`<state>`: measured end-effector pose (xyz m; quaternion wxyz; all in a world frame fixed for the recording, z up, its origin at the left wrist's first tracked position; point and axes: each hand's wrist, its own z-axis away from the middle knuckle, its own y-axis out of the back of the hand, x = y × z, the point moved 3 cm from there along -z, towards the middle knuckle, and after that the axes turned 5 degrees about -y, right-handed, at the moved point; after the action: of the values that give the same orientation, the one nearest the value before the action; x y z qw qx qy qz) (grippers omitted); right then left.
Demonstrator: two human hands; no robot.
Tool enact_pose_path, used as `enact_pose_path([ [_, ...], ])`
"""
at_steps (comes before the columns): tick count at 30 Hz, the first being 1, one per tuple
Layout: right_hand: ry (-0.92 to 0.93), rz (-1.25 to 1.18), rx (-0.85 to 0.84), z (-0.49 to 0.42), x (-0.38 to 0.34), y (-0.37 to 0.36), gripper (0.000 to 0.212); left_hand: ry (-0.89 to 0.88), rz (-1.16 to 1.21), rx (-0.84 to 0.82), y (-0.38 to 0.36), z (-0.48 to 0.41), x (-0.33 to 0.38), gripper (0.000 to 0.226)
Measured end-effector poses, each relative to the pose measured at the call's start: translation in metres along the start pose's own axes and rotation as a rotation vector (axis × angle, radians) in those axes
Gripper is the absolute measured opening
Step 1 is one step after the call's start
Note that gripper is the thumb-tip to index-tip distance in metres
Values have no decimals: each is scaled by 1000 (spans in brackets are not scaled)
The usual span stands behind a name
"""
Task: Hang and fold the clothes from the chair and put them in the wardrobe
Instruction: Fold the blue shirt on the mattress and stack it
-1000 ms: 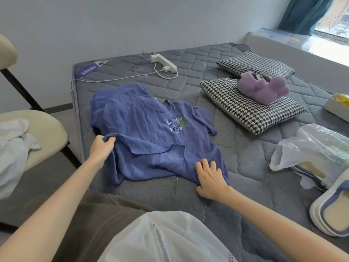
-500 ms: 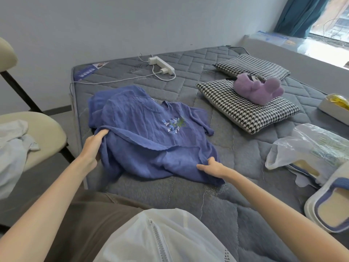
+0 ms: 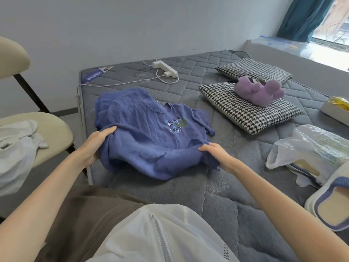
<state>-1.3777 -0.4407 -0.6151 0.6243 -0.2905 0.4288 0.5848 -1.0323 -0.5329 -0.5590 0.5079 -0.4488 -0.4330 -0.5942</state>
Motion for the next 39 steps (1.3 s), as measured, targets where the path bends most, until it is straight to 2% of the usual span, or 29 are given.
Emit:
enact_pose_path([
  [2,-89,-127,-100,9,-8,6,26,56,-15,-107,-5,5,-4,32],
  [4,-174,-88,-208,14,-8,14,32,115,-68,-243,-7,9,-11,28],
  [7,-244,75,-234,10,4,26,32,214,-241,-404,-6,16,-24,37],
  [9,-253,285,-181,7,11,32,32,214,-360,-410,-5,17,-29,33],
  [12,-152,541,-126,-2,13,34,19,135,-392,-307,1,8,-34,24],
  [15,-10,432,-87,-9,-3,30,29,-29,-384,-143,12,-6,-32,28],
  [18,129,279,-37,-18,-25,30,22,-212,-341,-9,22,-19,-25,32],
  [22,193,230,34,-42,-43,30,29,-289,-239,136,24,-35,-18,23],
  [24,179,304,62,-58,-42,26,35,-290,-258,189,20,-46,-22,18],
  [27,28,554,161,-83,-23,26,25,-225,-306,182,16,-67,-44,6],
  [29,-62,640,218,-95,-8,29,30,-138,-328,163,15,-78,-62,33],
  [31,-47,641,281,-100,-1,32,35,-34,-354,208,15,-80,-77,56],
  [34,-17,677,352,-103,5,37,32,51,-445,291,17,-74,-93,73],
  [36,14,696,387,-105,6,39,31,101,-500,362,19,-70,-99,71],
  [39,93,687,454,-103,-1,42,29,66,-533,421,20,-70,-103,45],
])
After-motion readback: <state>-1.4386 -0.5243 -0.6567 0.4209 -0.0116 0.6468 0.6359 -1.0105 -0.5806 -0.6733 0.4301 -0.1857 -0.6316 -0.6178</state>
